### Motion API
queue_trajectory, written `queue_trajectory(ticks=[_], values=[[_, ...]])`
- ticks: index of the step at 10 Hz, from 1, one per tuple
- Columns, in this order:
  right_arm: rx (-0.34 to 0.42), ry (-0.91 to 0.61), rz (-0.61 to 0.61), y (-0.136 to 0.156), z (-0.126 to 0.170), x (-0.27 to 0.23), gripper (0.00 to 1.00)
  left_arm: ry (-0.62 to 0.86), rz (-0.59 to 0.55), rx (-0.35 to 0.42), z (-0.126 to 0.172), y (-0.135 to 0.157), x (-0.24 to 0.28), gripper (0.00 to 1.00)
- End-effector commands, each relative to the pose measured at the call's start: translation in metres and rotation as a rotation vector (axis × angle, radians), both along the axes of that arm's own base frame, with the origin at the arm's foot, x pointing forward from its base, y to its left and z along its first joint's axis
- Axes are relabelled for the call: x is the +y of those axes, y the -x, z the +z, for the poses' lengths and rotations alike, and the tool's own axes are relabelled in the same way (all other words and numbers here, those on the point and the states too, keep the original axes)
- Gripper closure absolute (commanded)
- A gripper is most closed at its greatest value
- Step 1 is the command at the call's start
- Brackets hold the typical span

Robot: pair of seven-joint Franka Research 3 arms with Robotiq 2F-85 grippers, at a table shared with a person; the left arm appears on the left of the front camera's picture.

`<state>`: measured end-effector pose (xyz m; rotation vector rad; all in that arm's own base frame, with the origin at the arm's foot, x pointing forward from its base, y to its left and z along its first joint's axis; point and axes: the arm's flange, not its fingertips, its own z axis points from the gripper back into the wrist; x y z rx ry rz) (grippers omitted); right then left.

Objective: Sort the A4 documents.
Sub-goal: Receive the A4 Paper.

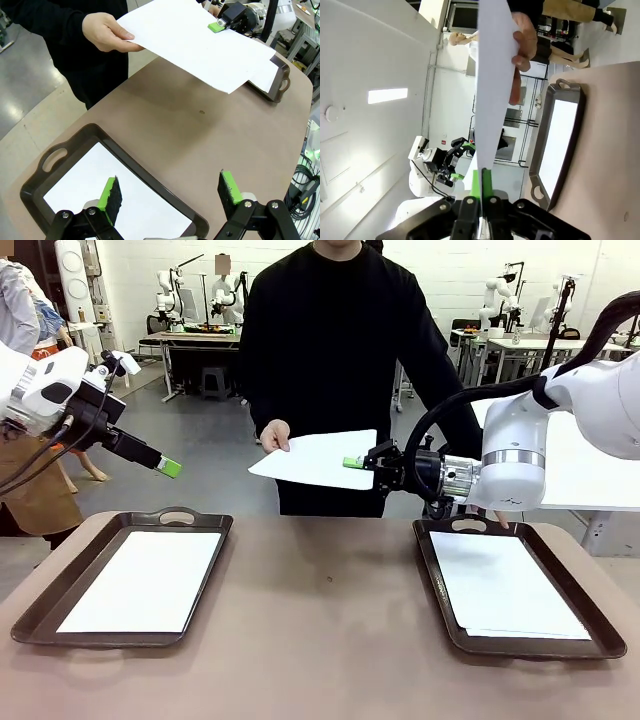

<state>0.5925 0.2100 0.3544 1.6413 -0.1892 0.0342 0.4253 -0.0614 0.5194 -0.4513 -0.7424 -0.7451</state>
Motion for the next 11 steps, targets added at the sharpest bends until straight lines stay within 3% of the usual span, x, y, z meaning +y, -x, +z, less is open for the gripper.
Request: queue_trajectory(ticks=[1,3,4,11], values=[[0.015,-0.037,0.006,-0.0083,0.0010,0.0034,1.00,-0.005,-0.015,-0.007,-0.0026,0.0006,0.0006,0.00],[-0.034,-0.003,0.065,-0.0044,0.0093,0.0045,1.00,-0.005,-0.015,-0.007,-0.0026,0.0006,0.0006,0.00],[-0.001,-0.009,0.008,0.0005,0.0006,0.0002,1.00,-0.005,-0.015,-0.007,-0.0026,0.0006,0.0006,0.00],[-0.001,-0.009,0.008,0.0005,0.0006,0.0002,1.00,-0.005,-0.015,-0.007,-0.0026,0.0006,0.0006,0.00]])
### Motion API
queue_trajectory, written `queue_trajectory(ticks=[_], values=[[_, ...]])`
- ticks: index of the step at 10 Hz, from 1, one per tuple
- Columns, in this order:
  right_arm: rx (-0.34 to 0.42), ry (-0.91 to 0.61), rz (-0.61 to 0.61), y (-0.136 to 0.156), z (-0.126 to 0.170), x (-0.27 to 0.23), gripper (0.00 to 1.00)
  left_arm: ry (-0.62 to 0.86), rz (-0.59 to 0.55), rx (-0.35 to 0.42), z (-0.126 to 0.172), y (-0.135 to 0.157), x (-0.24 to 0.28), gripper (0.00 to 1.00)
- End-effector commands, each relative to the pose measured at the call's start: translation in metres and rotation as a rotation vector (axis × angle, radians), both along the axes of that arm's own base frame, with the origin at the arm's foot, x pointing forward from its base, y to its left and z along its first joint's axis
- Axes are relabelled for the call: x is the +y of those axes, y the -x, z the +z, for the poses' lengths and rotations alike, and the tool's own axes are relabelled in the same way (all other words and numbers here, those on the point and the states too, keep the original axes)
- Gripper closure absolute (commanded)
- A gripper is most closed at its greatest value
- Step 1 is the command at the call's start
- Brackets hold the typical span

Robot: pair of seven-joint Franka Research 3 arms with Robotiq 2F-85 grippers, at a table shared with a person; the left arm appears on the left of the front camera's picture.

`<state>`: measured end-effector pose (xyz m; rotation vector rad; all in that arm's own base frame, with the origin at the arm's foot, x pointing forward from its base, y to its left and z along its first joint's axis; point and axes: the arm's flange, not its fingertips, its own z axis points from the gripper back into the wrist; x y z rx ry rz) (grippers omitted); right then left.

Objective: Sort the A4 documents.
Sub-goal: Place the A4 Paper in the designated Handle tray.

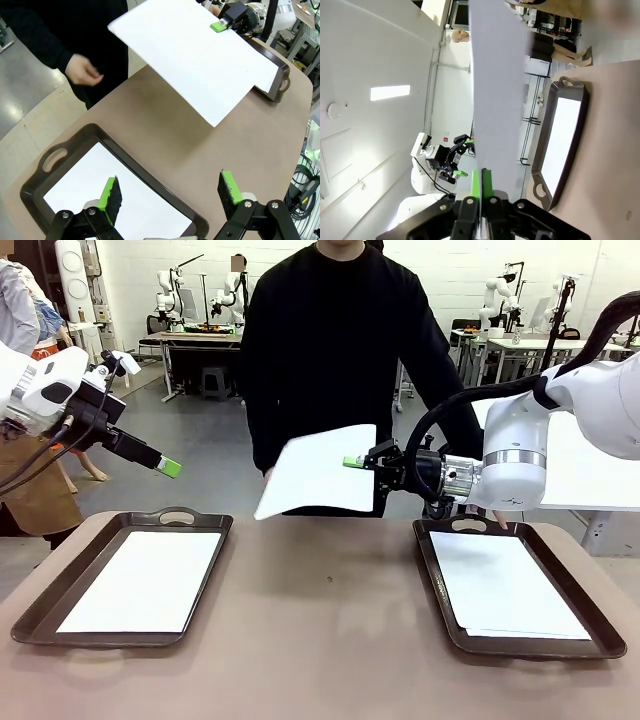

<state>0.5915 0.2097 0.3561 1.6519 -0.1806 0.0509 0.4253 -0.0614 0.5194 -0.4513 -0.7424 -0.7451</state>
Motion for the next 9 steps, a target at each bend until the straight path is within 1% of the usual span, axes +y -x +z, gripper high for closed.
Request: queue_trajectory(ticks=[1,6,7,8,9], values=[[0.005,0.000,-0.009,-0.001,-0.001,0.001,1.00,-0.005,-0.015,-0.007,-0.003,0.001,0.001,0.00],[0.005,0.000,-0.009,-0.001,-0.001,0.001,1.00,-0.005,-0.015,-0.007,-0.003,0.001,0.001,0.00],[0.000,0.000,0.000,0.000,0.000,0.000,0.99,-0.005,-0.015,-0.007,-0.003,0.001,0.001,0.00],[-0.013,0.070,0.132,0.020,0.010,-0.022,0.99,-0.005,-0.015,-0.007,-0.003,0.001,0.001,0.00],[-0.020,0.138,0.230,0.037,0.025,-0.057,0.99,-0.005,-0.015,-0.007,-0.003,0.001,0.001,0.00]])
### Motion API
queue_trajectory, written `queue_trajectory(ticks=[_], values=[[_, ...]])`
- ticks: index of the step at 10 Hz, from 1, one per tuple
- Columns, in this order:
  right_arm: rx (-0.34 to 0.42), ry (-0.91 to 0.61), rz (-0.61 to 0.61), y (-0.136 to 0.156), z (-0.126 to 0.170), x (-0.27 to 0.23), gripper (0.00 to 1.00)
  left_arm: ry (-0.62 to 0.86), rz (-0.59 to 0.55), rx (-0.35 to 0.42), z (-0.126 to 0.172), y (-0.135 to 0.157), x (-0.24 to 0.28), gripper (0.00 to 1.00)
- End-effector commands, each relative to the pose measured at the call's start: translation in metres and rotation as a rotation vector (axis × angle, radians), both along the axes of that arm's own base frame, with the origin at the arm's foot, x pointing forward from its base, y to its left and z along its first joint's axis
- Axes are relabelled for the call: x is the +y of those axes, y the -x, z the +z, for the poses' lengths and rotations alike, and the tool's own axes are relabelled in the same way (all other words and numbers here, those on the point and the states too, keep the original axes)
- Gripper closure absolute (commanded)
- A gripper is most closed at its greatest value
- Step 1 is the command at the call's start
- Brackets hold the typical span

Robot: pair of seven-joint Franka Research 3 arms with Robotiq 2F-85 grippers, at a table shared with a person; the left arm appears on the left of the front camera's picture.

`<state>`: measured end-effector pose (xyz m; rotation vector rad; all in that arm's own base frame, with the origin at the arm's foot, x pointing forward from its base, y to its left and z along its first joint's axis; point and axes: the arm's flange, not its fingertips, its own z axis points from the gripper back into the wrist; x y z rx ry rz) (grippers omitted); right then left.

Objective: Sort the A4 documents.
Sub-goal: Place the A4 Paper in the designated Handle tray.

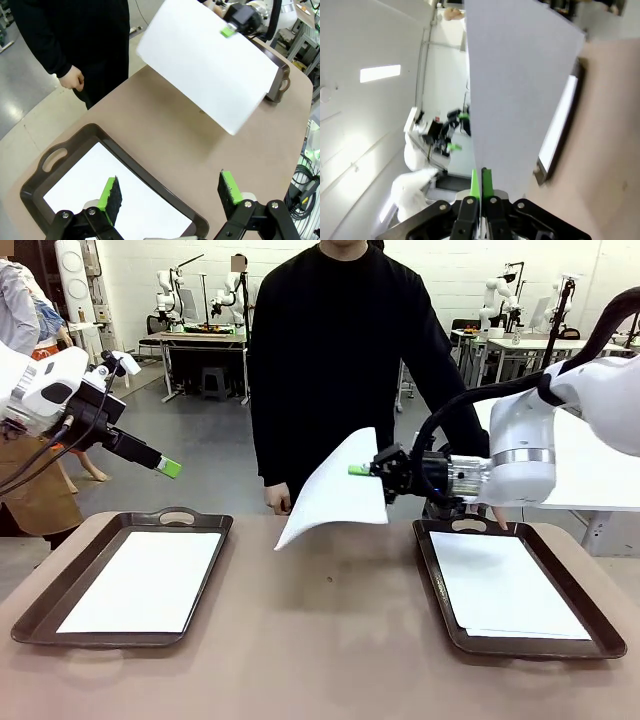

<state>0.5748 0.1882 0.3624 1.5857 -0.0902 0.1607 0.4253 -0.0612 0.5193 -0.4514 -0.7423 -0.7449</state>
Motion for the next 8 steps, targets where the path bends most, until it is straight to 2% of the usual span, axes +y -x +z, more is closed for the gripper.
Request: queue_trajectory(ticks=[1,3,4,8], values=[[-0.010,0.108,0.133,0.031,0.031,-0.072,0.99,-0.005,-0.015,-0.008,-0.002,0.001,0.001,0.00],[-0.010,0.173,0.119,0.040,0.039,-0.135,0.99,-0.005,-0.015,-0.008,-0.002,0.001,0.001,0.00],[-0.019,0.203,0.109,0.040,0.034,-0.159,0.99,-0.005,-0.015,-0.008,-0.002,0.001,0.001,0.00],[-0.073,0.237,0.039,0.018,0.004,-0.199,0.99,-0.005,-0.015,-0.008,-0.002,0.001,0.001,0.00]])
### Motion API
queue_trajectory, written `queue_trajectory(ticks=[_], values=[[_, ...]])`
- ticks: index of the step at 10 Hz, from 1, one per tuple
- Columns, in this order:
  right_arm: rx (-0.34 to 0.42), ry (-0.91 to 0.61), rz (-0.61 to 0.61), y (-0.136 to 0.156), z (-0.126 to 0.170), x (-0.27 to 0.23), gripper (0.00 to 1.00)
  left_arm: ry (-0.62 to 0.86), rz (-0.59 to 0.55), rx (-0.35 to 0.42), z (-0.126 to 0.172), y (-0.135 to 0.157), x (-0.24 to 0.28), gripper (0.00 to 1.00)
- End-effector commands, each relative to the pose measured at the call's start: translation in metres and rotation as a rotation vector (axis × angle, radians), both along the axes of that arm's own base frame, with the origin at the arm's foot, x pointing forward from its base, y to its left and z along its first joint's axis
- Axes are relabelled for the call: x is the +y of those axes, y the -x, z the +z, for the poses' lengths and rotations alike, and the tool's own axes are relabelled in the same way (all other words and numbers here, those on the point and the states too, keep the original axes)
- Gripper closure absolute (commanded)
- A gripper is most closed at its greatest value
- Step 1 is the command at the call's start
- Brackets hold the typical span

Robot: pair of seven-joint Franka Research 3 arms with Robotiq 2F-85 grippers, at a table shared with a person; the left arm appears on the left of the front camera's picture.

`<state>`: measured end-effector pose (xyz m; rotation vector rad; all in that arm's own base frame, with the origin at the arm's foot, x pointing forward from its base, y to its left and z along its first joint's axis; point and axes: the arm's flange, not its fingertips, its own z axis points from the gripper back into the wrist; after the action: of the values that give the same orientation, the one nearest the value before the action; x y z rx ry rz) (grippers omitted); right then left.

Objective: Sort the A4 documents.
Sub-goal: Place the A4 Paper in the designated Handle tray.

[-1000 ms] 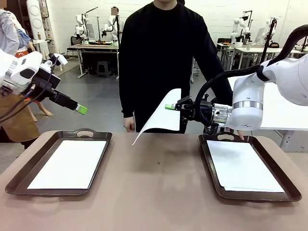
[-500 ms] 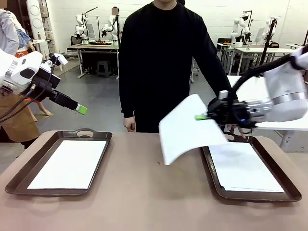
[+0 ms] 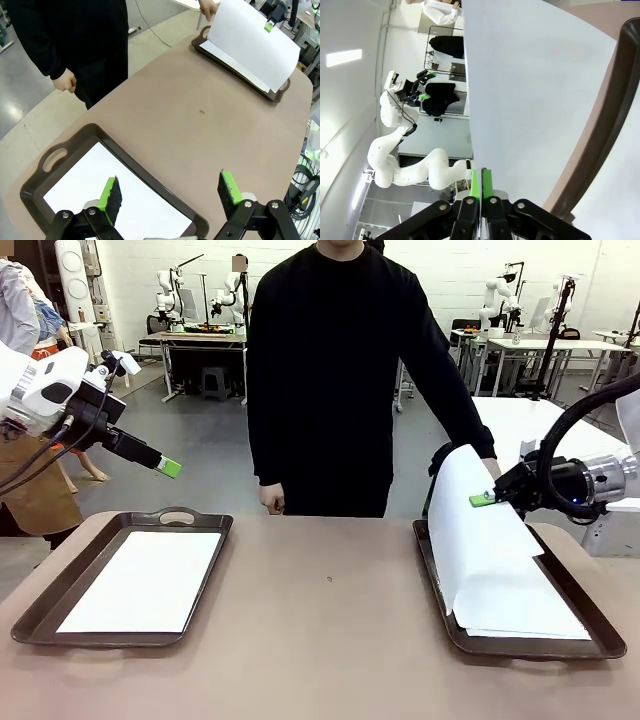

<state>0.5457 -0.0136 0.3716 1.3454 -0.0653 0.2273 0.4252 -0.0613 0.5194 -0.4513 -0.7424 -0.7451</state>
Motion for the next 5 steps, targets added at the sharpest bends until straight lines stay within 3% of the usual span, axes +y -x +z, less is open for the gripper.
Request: queue_trajectory(ticks=[1,3,5], values=[[-0.035,-0.016,0.008,-0.015,-0.010,0.000,0.99,-0.005,-0.015,-0.007,-0.003,0.001,0.001,0.00],[-0.009,0.041,-0.019,-0.024,-0.029,-0.014,0.99,-0.005,-0.015,-0.007,-0.003,0.001,0.001,0.00],[-0.007,0.304,-0.091,-0.025,-0.043,-0.029,0.99,-0.005,-0.015,-0.007,-0.003,0.001,0.001,0.00]])
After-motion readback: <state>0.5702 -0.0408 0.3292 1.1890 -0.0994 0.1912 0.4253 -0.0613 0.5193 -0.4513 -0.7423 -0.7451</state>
